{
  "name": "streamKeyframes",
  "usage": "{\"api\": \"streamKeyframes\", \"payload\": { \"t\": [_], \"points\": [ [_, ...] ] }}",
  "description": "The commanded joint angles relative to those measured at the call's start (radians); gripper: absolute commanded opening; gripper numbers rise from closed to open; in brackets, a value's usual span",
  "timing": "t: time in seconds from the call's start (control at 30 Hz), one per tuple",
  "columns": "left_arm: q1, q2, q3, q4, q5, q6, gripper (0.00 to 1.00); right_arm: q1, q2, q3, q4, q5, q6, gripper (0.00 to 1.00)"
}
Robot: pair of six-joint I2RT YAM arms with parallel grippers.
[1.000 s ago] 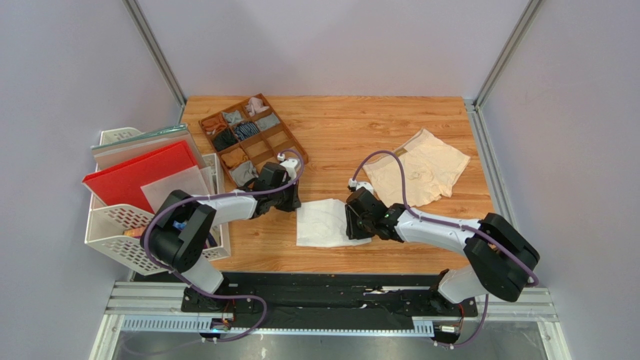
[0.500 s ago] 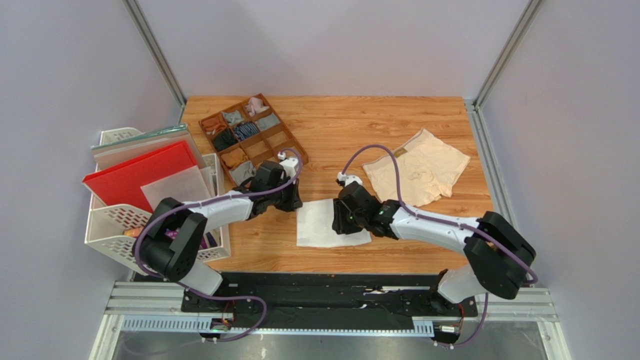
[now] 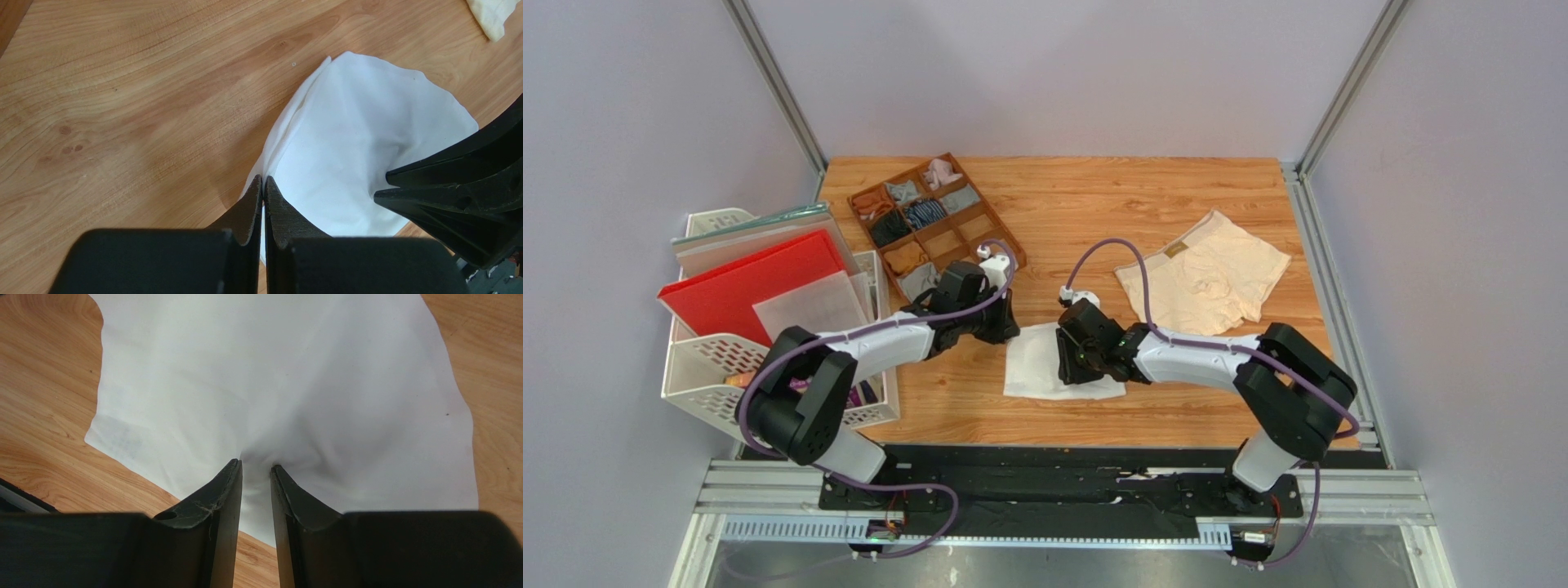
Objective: Roll the underwear
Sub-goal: Fold the underwear at the center of the board.
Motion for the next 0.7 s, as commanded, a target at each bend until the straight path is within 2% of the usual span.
{"api": "streamKeyframes", "payload": {
  "t": [0.0,0.33,0.47,0.67],
  "points": [
    [0.002,0.032,0.055,0.043,0.019,0.024,0.0,-0.004,0.057,0.06,0.018,0.05,-0.005,0.3],
    [0.002,0.105,0.153,0.033,0.022,0.05,0.0,-0.073,0.116,0.153,-0.006,0.038,-0.086,0.3],
    [0.002,0.083,0.146,0.029,0.025,0.053,0.0,-0.072,0.061,0.168,-0.051,0.063,-0.101,0.31],
    [0.002,0.035,0.1,0.037,0.039,0.048,0.0,-0.072,-0.062,0.104,-0.083,0.049,-0.049,0.33]
  ]
}}
